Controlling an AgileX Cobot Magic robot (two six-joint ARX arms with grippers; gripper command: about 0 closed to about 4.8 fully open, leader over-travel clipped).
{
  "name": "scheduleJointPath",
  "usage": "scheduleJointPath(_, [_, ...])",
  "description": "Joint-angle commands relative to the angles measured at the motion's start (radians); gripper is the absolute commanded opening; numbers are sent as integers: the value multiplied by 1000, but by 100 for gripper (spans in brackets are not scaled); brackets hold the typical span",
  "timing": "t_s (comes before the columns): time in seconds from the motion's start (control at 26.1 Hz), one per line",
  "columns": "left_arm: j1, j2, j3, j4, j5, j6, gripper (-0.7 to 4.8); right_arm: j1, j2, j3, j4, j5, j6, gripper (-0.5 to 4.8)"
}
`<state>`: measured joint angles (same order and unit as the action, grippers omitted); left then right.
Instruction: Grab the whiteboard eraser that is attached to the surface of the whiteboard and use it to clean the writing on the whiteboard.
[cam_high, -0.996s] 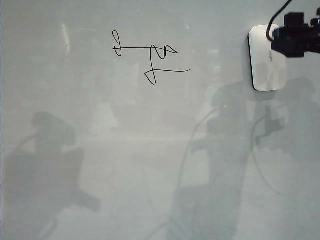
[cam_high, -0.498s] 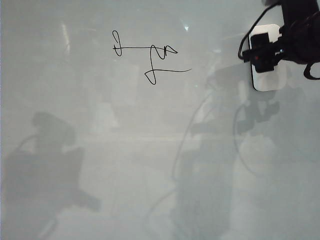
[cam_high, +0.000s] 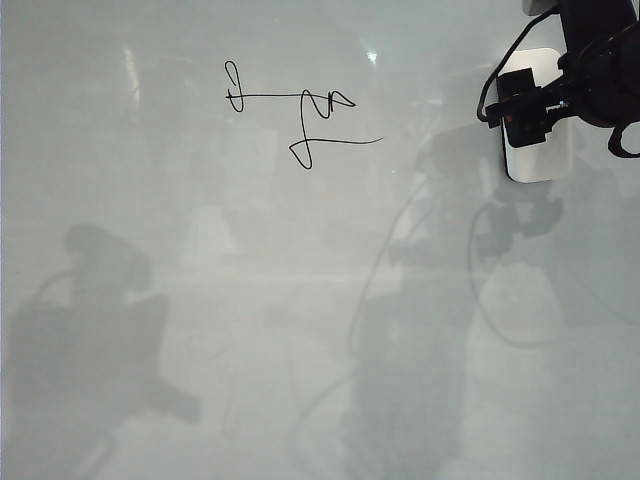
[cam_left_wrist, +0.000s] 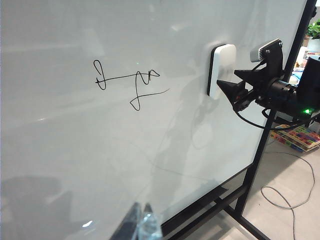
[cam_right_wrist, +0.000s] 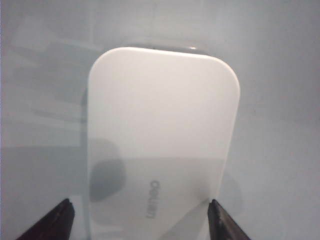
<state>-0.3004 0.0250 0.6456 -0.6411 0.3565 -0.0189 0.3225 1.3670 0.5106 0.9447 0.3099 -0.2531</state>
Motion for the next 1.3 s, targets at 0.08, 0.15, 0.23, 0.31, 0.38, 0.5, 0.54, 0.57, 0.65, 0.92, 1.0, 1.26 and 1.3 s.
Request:
scheduleJointPath(0.08, [2,0,2,8,3,4,-5,2,2,6,21,10,-40,402])
scheduleJointPath(0.15, [2,0,2,8,4,3,-5,1,2,6,21,29,-42,403])
scheduleJointPath(0.23, [2,0,2,8,4,3,-5,1,2,6,22,51,-43,403])
scheduleJointPath(0.31, [2,0,2,8,4,4,-5,1,2,6,24,54,-43,404])
scheduleJointPath(0.38, [2,0,2,8,4,3,-5,1,3,6,26,54,-43,404])
scheduleJointPath(0.5, [2,0,2,8,4,3,-5,1,28,32,25,51,-43,405])
scheduleJointPath(0.54, [2,0,2,8,4,3,-5,1,37,42,26,51,-43,405])
scheduleJointPath(0.57, [2,0,2,8,4,3,-5,1,48,51,26,51,-43,405])
scheduleJointPath(0.65, [2,0,2,8,4,3,-5,1,61,63,25,51,-42,405])
scheduleJointPath(0.92, [2,0,2,6,4,3,-5,1,75,67,26,50,-42,405])
scheduleJointPath(1.0, [2,0,2,6,4,3,-5,1,78,67,25,48,-35,404])
scheduleJointPath(1.26, [2,0,2,7,4,3,-5,1,100,69,37,28,-32,399])
scheduleJointPath(1.3, [2,0,2,6,4,3,-5,1,103,69,42,27,-32,399])
